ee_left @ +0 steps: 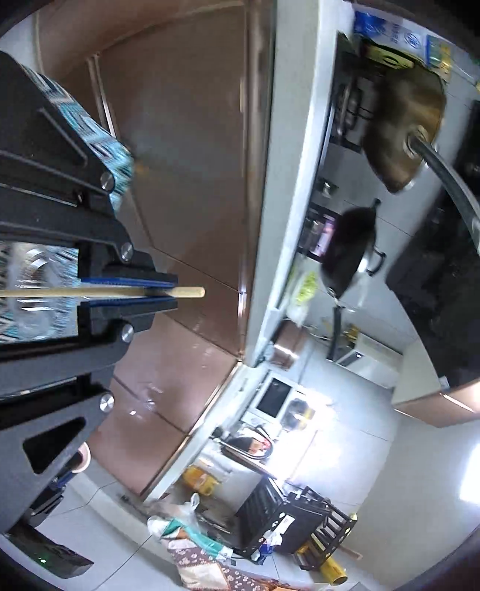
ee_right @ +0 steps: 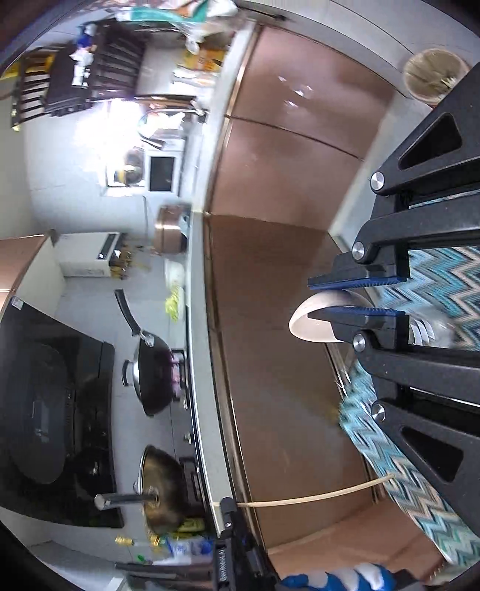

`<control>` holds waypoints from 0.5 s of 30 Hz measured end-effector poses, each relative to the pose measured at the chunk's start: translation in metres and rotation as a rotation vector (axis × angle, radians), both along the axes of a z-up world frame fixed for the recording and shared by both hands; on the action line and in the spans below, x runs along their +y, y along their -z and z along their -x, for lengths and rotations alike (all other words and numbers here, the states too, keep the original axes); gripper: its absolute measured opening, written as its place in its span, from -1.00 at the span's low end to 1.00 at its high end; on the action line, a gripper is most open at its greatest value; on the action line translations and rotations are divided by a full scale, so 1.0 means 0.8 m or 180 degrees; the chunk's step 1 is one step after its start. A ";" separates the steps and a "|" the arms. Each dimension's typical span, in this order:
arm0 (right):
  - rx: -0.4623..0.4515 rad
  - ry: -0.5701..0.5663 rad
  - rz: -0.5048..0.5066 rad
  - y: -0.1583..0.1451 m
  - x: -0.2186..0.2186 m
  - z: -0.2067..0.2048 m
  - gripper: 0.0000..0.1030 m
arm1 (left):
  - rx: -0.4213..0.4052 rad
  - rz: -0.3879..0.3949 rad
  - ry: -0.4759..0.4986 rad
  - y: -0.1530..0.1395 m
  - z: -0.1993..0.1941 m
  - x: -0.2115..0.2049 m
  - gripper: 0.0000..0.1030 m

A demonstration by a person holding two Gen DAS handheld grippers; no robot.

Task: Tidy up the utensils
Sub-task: 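Lower the pink spoon into the clear holder with the right tool while the left tool drops the chopstick in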

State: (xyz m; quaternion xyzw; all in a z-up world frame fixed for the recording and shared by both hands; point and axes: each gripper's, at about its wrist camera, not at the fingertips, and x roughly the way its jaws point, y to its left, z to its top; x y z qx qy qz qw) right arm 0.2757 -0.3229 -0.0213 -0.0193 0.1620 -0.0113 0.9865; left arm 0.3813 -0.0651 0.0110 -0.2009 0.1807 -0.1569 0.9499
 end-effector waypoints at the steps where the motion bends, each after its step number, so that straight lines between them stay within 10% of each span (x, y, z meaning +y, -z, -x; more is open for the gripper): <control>1: -0.0006 0.0030 0.0040 0.003 0.003 -0.010 -0.83 | -0.0005 0.0007 0.0008 0.002 -0.006 -0.006 -0.91; 15: -0.0066 0.0379 0.0515 0.113 0.042 -0.074 -0.83 | -0.0069 -0.0444 -0.0162 0.140 -0.073 -0.094 -0.91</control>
